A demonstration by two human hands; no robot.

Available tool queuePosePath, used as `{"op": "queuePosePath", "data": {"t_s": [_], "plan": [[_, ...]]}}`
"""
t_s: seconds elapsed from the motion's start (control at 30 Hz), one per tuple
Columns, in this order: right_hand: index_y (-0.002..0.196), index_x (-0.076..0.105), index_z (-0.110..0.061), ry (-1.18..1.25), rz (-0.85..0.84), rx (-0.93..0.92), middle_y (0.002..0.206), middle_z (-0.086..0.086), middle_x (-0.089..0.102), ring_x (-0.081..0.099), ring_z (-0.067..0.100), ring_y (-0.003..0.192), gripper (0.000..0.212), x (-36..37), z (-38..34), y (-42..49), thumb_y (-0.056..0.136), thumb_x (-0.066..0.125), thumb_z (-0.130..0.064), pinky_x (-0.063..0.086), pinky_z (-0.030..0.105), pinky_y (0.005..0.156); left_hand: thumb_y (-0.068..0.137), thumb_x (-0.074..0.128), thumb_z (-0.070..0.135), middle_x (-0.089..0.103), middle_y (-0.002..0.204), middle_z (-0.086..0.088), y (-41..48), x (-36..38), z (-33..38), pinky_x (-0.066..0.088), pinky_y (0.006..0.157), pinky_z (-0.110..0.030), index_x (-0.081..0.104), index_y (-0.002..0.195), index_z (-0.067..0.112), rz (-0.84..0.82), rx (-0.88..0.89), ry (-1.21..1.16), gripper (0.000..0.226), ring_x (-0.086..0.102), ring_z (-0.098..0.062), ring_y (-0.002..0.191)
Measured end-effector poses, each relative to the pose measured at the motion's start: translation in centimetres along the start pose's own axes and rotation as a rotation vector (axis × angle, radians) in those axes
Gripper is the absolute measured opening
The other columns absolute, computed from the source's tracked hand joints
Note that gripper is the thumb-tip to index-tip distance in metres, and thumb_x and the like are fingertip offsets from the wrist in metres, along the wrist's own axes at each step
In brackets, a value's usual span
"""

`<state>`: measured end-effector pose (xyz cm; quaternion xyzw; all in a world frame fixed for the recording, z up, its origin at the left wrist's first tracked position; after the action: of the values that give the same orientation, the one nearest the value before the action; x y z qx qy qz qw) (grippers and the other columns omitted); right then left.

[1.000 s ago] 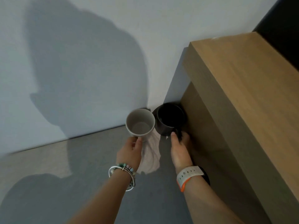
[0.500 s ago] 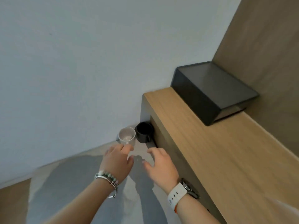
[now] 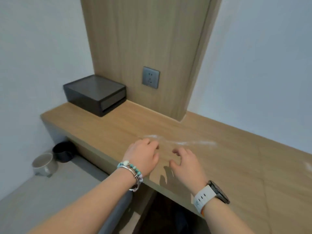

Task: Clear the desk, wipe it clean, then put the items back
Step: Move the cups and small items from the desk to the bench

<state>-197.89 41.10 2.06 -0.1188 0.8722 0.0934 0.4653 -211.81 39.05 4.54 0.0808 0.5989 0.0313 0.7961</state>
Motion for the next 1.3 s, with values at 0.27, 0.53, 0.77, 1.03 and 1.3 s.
{"op": "queuePosePath", "data": {"t_s": [0.27, 0.53, 0.77, 1.03, 1.3], "plan": [[0.126, 0.049, -0.021, 0.04, 0.116, 0.374, 0.128, -0.003, 0.047, 0.041, 0.013, 0.122, 0.033, -13.7, 22.3, -14.5, 0.093, 0.049, -0.024, 0.035, 0.026, 0.098, 0.094, 0.039, 0.033, 0.053, 0.117, 0.004, 0.2, 8.5, 28.1, 0.038, 0.091, -0.028, 0.05, 0.121, 0.026, -0.122, 0.341, -0.078, 0.03, 0.049, -0.016, 0.111], [0.126, 0.049, -0.024, 0.006, 0.262, 0.662, 0.127, -0.005, 0.048, 0.044, 0.011, 0.118, 0.031, -24.7, 38.5, -27.2, 0.095, 0.047, -0.026, 0.04, 0.025, 0.096, 0.093, 0.041, 0.032, 0.054, 0.117, 0.002, -1.1, 14.8, 51.3, 0.041, 0.09, -0.028, 0.052, 0.119, 0.024, -0.248, 0.583, -0.184, 0.029, 0.05, -0.018, 0.11], [0.117, 0.055, -0.023, -0.011, 0.352, 0.855, 0.123, -0.004, 0.051, 0.051, 0.012, 0.107, 0.026, -31.3, 49.3, -32.6, 0.092, 0.048, -0.022, 0.044, 0.027, 0.089, 0.094, 0.039, 0.032, 0.054, 0.117, 0.002, 1.1, 19.5, 64.9, 0.043, 0.089, -0.031, 0.054, 0.117, 0.024, -0.32, 0.751, -0.203, 0.028, 0.051, -0.019, 0.108], [0.113, 0.054, -0.026, 0.057, 0.492, 0.976, 0.118, -0.007, 0.05, 0.057, 0.015, 0.096, 0.022, -38.0, 58.5, -34.7, 0.092, 0.047, -0.024, 0.05, 0.035, 0.082, 0.095, 0.039, 0.032, 0.052, 0.121, 0.001, 4.3, 23.8, 77.1, 0.042, 0.089, -0.029, 0.051, 0.121, 0.024, -0.411, 0.87, -0.138, 0.03, 0.049, -0.019, 0.11], [0.116, 0.054, -0.029, 0.068, 0.527, 1.029, 0.119, -0.006, 0.054, 0.058, 0.014, 0.092, 0.025, -44.5, 69.5, -40.8, 0.091, 0.048, -0.03, 0.05, 0.036, 0.083, 0.097, 0.036, 0.04, 0.052, 0.117, 0.004, 3.9, 27.2, 90.4, 0.046, 0.085, -0.027, 0.052, 0.119, 0.026, -0.452, 0.912, -0.133, 0.031, 0.05, -0.013, 0.103]]}}
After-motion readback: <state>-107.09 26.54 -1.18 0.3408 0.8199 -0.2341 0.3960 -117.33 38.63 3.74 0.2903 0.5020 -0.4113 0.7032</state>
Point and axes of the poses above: each hand's wrist, its own y-axis towards the middle knuckle, its own x-axis out of the palm, z = x × y, the point moved 5 cm from there along y, towards the middle knuckle
